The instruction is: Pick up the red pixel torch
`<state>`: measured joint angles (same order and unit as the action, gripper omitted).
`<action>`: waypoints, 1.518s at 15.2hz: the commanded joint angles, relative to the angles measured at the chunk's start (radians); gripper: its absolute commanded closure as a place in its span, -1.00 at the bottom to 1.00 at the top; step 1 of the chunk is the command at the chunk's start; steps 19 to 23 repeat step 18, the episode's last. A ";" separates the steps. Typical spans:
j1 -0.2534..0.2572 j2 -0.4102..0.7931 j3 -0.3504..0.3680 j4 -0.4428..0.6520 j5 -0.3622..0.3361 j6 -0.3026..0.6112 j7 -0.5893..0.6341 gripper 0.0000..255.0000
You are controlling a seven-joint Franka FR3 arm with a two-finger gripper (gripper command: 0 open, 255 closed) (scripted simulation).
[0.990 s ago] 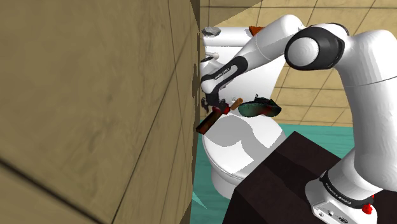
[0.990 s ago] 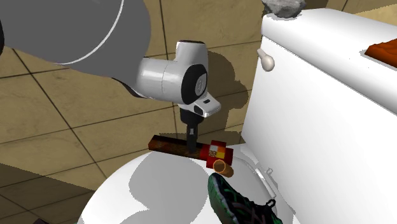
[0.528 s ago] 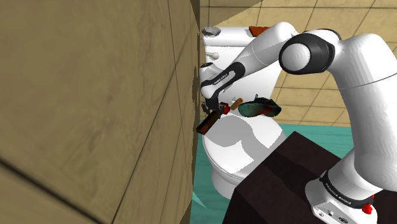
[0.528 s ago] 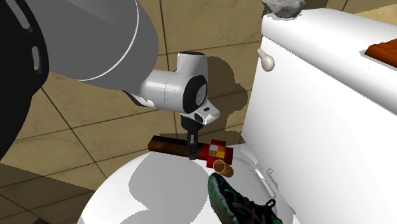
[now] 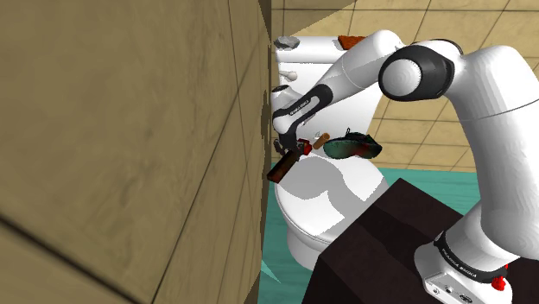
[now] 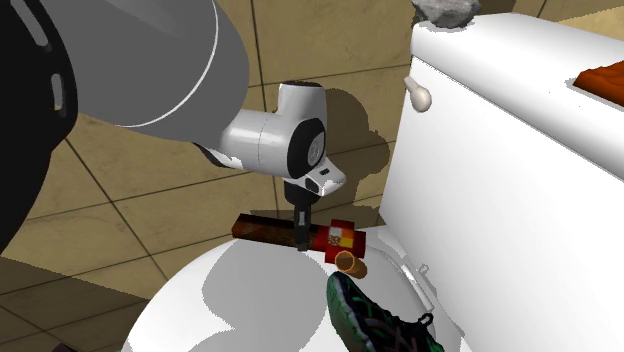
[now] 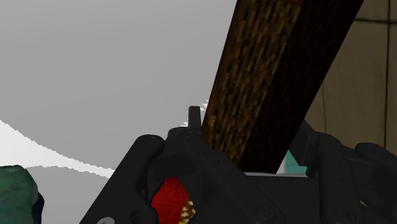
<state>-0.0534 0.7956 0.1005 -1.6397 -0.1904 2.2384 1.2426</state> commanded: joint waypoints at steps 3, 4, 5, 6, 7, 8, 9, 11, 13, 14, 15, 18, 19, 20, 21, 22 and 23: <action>-0.001 -0.020 0.002 -0.007 0.002 -0.013 -0.002 1.00; -0.002 -0.030 0.003 -0.010 0.003 -0.020 -0.003 1.00; -0.003 -0.041 0.004 -0.012 0.004 -0.028 -0.004 1.00; -0.003 -0.050 0.005 -0.014 0.006 -0.036 -0.005 1.00; -0.004 -0.060 0.006 -0.016 0.007 -0.043 -0.006 1.00; -0.005 -0.070 0.007 -0.018 0.008 -0.051 -0.007 1.00; -0.006 -0.080 0.008 -0.020 0.010 -0.059 -0.009 1.00; -0.007 -0.099 0.010 -0.023 0.013 -0.076 -0.011 1.00; -0.008 -0.118 0.012 -0.025 0.015 -0.092 -0.013 1.00; -0.009 -0.127 0.013 -0.025 0.017 -0.101 -0.015 1.00; -0.009 -0.136 0.014 -0.025 0.018 -0.109 -0.016 1.00; -0.010 -0.146 0.015 -0.025 0.020 -0.120 -0.017 1.00; -0.010 -0.146 0.015 -0.025 0.020 -0.120 -0.017 1.00; -0.010 -0.146 0.015 -0.025 0.020 -0.120 -0.017 1.00; -0.010 -0.146 0.015 -0.025 0.020 -0.120 -0.017 1.00; -0.010 -0.146 0.015 -0.025 0.020 -0.120 -0.017 1.00; -0.010 -0.146 0.015 -0.025 0.020 -0.120 -0.017 1.00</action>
